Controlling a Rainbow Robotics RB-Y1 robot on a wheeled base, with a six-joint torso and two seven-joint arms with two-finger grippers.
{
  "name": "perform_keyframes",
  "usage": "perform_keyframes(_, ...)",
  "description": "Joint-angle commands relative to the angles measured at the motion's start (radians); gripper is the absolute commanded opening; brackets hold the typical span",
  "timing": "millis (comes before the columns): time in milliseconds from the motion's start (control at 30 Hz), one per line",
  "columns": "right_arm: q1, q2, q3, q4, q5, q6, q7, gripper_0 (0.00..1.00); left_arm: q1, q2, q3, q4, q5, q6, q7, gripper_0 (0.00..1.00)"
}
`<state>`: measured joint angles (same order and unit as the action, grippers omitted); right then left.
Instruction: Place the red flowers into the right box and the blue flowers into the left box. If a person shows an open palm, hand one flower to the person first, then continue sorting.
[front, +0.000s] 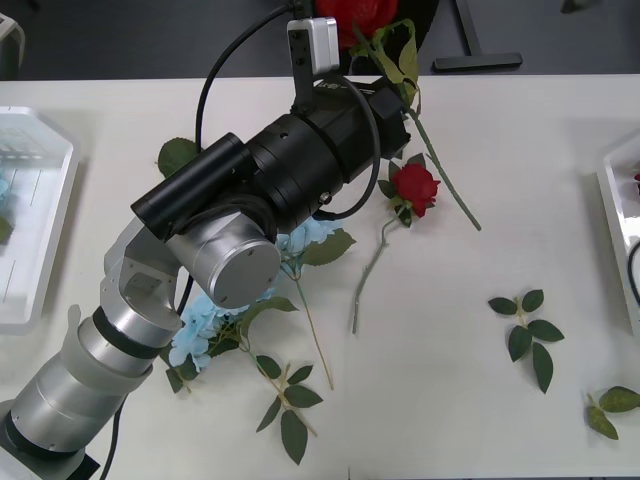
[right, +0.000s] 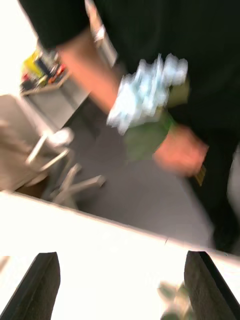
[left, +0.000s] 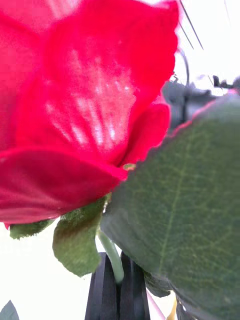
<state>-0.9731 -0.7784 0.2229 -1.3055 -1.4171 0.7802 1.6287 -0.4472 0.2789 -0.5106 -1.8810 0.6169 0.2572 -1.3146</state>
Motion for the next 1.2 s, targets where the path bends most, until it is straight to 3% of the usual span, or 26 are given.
perform_keyframes(33,0.099,-0.156,0.003,-0.020,-0.151,0.102,0.157,0.72,-0.039,-0.024,-0.016,-0.021,-0.009,-0.015,0.068,0.00)
perform_keyframes(333,0.243,-0.303,0.003,-0.020,-0.468,0.413,0.608,0.72,-0.039,-0.024,-0.016,-0.021,-0.009,-0.015,0.068,0.00)
perform_keyframes(633,0.281,-0.349,0.003,-0.023,-0.640,0.657,0.907,0.73,-0.039,-0.024,-0.016,-0.021,-0.009,-0.015,0.068,0.00)
perform_keyframes(833,0.376,-0.351,0.000,-0.118,-0.727,0.669,0.950,0.74,-0.039,-0.024,-0.016,-0.021,-0.009,-0.015,0.068,0.00)
perform_keyframes(1200,0.539,-0.282,-0.019,-0.319,-0.697,0.510,0.936,0.76,-0.039,-0.024,-0.016,-0.021,-0.009,-0.015,0.068,0.00)
